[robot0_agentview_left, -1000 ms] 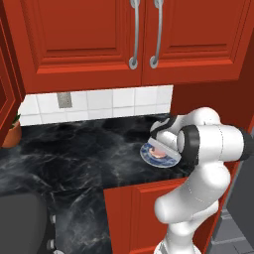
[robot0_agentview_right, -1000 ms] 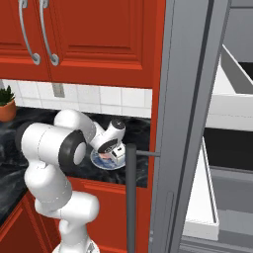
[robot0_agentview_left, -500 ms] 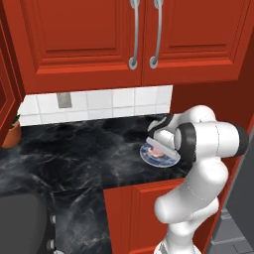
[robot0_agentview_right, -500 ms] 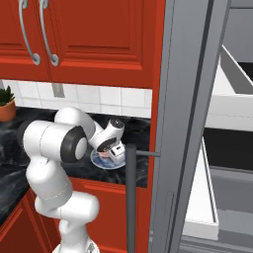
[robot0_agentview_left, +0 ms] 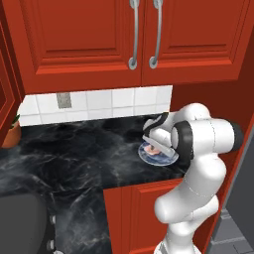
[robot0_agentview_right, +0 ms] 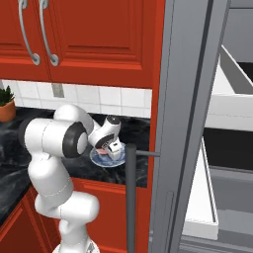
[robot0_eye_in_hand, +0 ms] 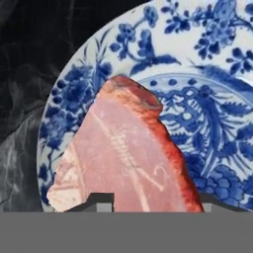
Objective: Place the steak on the counter behind the older steak on the same shelf of the fridge to maintain FIFO order. Close the fridge door when finished.
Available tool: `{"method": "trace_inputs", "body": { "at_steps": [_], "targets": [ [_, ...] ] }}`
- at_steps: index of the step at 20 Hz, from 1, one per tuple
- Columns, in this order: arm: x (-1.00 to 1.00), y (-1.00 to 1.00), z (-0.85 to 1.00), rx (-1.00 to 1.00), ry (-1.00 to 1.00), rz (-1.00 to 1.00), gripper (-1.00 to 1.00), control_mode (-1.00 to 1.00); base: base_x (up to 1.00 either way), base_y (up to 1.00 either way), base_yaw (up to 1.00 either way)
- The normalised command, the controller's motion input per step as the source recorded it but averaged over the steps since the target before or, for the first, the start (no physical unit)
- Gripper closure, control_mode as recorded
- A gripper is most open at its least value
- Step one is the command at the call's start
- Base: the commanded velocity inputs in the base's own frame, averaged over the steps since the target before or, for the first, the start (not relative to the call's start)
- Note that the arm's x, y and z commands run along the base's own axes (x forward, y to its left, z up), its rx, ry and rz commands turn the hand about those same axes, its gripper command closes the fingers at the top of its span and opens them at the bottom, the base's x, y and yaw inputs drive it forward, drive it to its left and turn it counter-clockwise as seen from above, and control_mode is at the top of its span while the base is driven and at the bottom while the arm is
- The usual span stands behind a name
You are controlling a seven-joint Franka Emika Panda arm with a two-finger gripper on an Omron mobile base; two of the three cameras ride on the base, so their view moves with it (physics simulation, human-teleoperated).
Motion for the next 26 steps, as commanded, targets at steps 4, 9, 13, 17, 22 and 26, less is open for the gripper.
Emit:
{"method": "trace_inputs", "body": {
  "at_steps": [4, 9, 13, 17, 22, 26],
  "targets": [
    [-0.3, 0.28, 0.25, 0.0, -0.21, -0.06, 1.0, -1.0, 0.0, 0.0, 0.0],
    [-0.7, 0.33, 0.5, 0.0, -0.34, -0.04, 1.0, -1.0, 0.0, 0.0, 0.0],
    [-0.73, 0.11, 0.78, 0.0, -0.21, -0.04, 1.0, -1.0, 0.0, 0.0, 0.0],
    [-0.93, 0.01, 0.87, 0.0, -0.06, 0.0, 1.0, -1.0, 0.0, 0.0, 0.0],
    [-1.0, 0.0, 0.94, 0.02, 0.0, 0.0, 1.0, -1.0, 0.0, 0.0, 0.0],
    [-1.0, 0.0, 0.54, 0.0, -0.01, 0.0, 1.0, -1.0, 0.0, 0.0, 0.0]
  ]
}}
